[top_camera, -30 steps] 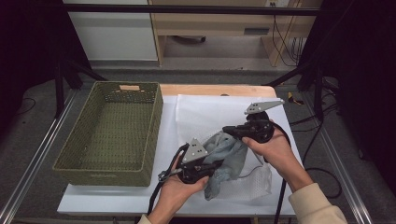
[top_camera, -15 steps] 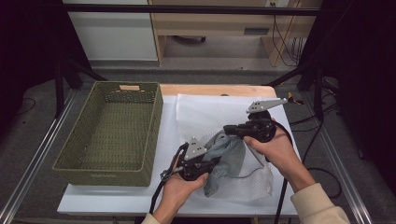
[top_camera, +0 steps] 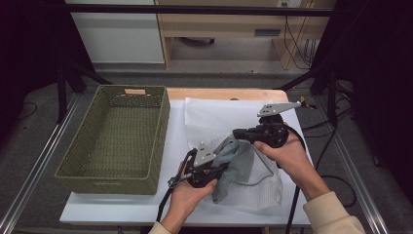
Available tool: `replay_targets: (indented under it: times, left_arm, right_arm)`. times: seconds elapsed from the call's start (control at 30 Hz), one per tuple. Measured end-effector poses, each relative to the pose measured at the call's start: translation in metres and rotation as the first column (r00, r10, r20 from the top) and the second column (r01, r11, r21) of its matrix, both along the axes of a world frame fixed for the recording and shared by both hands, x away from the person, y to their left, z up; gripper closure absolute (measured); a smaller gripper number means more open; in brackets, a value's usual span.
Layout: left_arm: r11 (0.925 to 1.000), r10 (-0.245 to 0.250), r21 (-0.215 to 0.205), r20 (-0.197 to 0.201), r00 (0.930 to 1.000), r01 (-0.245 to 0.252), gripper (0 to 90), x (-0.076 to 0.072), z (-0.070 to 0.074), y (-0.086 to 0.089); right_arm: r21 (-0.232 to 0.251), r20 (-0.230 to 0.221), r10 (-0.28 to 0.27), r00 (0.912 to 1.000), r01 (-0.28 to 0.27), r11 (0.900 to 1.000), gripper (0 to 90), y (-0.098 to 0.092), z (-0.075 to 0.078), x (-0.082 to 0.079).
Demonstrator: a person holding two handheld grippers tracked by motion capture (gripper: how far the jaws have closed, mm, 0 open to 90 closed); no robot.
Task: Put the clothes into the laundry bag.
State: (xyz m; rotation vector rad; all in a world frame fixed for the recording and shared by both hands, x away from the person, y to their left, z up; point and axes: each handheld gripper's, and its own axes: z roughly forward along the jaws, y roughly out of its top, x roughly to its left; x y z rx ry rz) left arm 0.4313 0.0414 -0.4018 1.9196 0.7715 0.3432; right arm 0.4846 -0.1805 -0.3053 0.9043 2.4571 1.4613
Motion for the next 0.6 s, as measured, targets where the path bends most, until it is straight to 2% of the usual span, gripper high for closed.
replay_targets:
  times: [0.2, 0.43, 0.6]
  left_arm:
    - [0.9992, 0.028, -0.027, -0.009, 0.9996, -0.028, 69.5, 0.004, -0.001, -0.002]
    - [0.9966, 0.067, -0.050, 0.034, 0.9971, -0.065, 69.5, 0.006, 0.007, -0.007]
    - [0.9925, 0.103, -0.073, 0.065, 0.9925, -0.098, 69.4, 0.011, 0.007, -0.009]
  right_arm:
    - [-0.009, 0.010, 0.027, 0.9996, -0.027, 1.000, 90.0, 0.006, 0.004, -0.004]
    - [0.009, 0.016, 0.040, 0.9991, -0.040, 0.999, 90.0, 0.008, 0.007, -0.009]
    - [0.017, 0.019, 0.043, 0.9989, -0.044, 0.999, 90.0, 0.007, 0.009, -0.010]
